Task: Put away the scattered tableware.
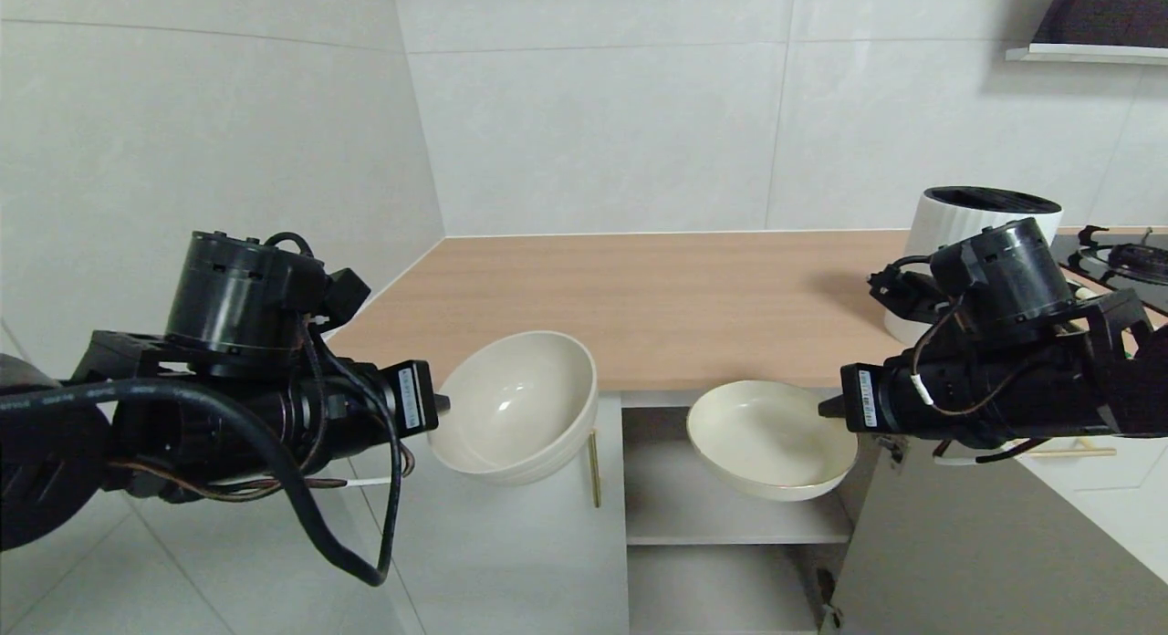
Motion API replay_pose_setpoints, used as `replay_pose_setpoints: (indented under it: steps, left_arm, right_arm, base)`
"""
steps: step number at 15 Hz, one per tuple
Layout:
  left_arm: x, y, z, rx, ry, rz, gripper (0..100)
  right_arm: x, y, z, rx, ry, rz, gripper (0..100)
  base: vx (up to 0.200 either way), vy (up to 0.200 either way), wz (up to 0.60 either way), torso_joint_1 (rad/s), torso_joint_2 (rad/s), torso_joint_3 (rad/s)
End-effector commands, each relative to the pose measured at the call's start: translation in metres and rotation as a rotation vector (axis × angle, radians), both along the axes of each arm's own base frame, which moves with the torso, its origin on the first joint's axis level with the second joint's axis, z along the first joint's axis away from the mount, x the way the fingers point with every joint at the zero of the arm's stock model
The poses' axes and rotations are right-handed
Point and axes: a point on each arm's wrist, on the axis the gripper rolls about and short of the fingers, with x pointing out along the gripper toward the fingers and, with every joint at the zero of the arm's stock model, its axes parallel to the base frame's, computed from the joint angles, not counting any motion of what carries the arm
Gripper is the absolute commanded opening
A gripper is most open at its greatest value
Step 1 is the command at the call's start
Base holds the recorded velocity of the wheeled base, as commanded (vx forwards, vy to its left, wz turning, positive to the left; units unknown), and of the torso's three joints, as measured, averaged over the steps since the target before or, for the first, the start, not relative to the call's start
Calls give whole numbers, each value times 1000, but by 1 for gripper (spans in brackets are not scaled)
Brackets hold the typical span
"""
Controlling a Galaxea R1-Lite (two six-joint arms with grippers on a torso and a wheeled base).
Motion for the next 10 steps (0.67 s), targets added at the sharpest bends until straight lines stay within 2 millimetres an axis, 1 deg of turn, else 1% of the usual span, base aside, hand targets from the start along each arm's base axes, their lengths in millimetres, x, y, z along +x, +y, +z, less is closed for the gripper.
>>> replay_pose_setpoints:
  steps: [1,2,4,10]
  left_arm:
    - [0,0,0,1,1,2,0]
    - [0,0,0,1,1,2,0]
    - [1,0,-1,2,4,2,0]
    - [1,0,-2,3,5,2,0]
  right_arm:
    - [2,1,-4,-6,12,1,0]
    - [2,1,-4,-6,12,1,0]
    - [3,1,-5,-9,15,2,0]
    - [3,2,-7,-21,17,12,0]
  base:
    - [0,0,0,0,0,0]
    - [0,0,0,-27,56,36]
    - [0,0,0,-124,307,183]
    - [0,0,0,-180,456,271]
